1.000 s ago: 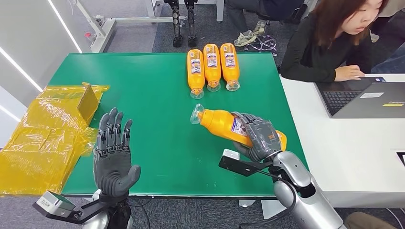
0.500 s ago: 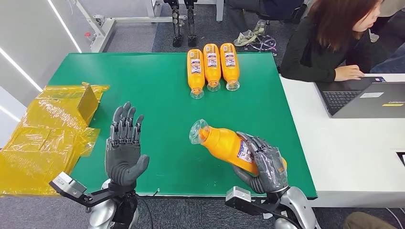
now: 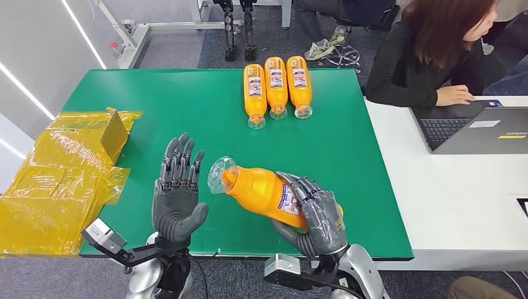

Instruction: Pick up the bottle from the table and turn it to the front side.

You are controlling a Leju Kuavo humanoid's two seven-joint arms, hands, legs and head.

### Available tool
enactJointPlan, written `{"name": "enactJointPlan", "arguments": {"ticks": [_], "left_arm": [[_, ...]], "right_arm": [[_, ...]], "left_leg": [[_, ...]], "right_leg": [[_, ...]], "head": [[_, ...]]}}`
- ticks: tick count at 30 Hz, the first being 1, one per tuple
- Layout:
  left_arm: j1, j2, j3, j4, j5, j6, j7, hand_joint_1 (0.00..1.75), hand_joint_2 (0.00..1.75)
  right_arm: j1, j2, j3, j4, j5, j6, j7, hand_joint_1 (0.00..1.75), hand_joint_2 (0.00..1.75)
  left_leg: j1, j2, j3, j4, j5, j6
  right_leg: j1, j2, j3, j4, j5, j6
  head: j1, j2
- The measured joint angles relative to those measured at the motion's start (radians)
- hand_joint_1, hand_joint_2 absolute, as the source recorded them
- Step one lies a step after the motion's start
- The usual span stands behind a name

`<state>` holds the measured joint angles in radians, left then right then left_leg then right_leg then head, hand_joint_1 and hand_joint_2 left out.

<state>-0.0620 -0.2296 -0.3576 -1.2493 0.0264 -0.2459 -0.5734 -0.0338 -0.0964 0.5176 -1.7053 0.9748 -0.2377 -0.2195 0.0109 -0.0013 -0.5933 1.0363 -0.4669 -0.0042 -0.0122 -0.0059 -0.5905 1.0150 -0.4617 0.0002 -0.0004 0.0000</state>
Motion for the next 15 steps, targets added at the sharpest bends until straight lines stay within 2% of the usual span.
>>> {"name": "enactJointPlan", "arguments": {"ticks": [9, 15], "left_arm": [[0.000, 0.006, -0.021, -0.027, 0.007, -0.009, 0.013, 0.00, 1.75], [-0.011, 0.016, -0.038, -0.051, 0.012, -0.014, 0.024, 0.00, 1.75]], "right_arm": [[-0.039, 0.031, 0.045, 0.013, -0.008, 0.029, -0.015, 1.75, 1.75], [-0.044, 0.046, 0.099, 0.042, -0.068, 0.040, -0.036, 1.75, 1.75]], "left_leg": [[0.000, 0.000, 0.000, 0.000, 0.000, 0.000], [0.000, 0.000, 0.000, 0.000, 0.000, 0.000]], "right_leg": [[0.000, 0.000, 0.000, 0.000, 0.000, 0.000], [0.000, 0.000, 0.000, 0.000, 0.000, 0.000]], "head": [[0.000, 0.000], [0.000, 0.000]]}}
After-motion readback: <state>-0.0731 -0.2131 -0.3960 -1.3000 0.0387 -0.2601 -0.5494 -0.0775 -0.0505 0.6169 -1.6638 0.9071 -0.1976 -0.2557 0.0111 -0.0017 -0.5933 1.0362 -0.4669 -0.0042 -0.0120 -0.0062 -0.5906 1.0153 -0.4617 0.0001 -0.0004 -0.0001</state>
